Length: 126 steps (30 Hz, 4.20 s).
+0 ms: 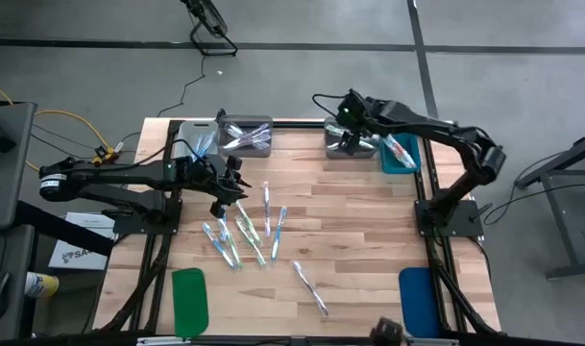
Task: Pick & Place Toothbrushes
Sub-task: Put the violet toothbrush into the left black bin
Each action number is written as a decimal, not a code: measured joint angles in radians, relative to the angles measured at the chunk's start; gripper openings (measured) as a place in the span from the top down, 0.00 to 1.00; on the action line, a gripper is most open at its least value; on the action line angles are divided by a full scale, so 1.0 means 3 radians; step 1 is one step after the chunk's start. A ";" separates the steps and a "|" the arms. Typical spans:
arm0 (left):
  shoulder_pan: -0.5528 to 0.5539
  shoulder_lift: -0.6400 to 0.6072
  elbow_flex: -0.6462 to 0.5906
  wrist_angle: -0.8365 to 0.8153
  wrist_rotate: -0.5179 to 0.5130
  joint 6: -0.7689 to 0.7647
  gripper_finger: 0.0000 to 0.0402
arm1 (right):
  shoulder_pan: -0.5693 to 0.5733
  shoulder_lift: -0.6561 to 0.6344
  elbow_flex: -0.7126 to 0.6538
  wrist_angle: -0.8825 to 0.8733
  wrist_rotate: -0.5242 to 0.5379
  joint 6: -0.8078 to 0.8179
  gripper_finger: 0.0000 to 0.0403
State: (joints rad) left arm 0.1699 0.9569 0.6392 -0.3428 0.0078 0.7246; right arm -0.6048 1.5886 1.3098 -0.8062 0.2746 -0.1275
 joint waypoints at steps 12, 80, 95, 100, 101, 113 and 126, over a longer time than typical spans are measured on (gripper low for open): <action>0.0000 -0.0001 0.0001 0.0091 -0.0013 0.0099 0.65 | 0.1044 -0.0361 0.0000 -0.0630 -0.0612 0.1624 0.39; -0.0001 0.0001 0.0001 0.0099 -0.0015 0.0213 0.65 | 0.3945 0.1702 0.0009 0.1483 0.0756 0.3062 0.72; 0.0000 0.0080 0.0001 0.0260 -0.0383 0.0362 0.65 | 0.3249 0.1434 -0.0022 0.0724 0.0817 0.2337 0.96; 0.0000 0.0080 0.0001 0.0266 -0.0471 0.0363 0.65 | 0.2880 0.1083 0.0001 0.0627 0.1062 0.2003 0.96; 0.0000 0.0080 0.0001 0.0268 -0.0478 0.0363 0.65 | 0.2811 0.1041 -0.0006 0.0610 0.1106 0.1957 0.96; 0.0224 0.0080 -0.0156 0.0707 -0.0156 0.0436 0.65 | 0.2113 0.0599 -0.0565 0.2073 0.1061 0.1073 0.96; 0.0774 0.0152 -0.0655 0.2264 0.0738 0.0175 0.65 | 0.1488 0.0406 -0.2096 0.5821 0.0092 0.0492 0.96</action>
State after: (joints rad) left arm 0.4023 1.0027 0.4427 0.3365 0.2291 0.7772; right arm -0.1583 1.7103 0.6809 0.9403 0.3021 0.0199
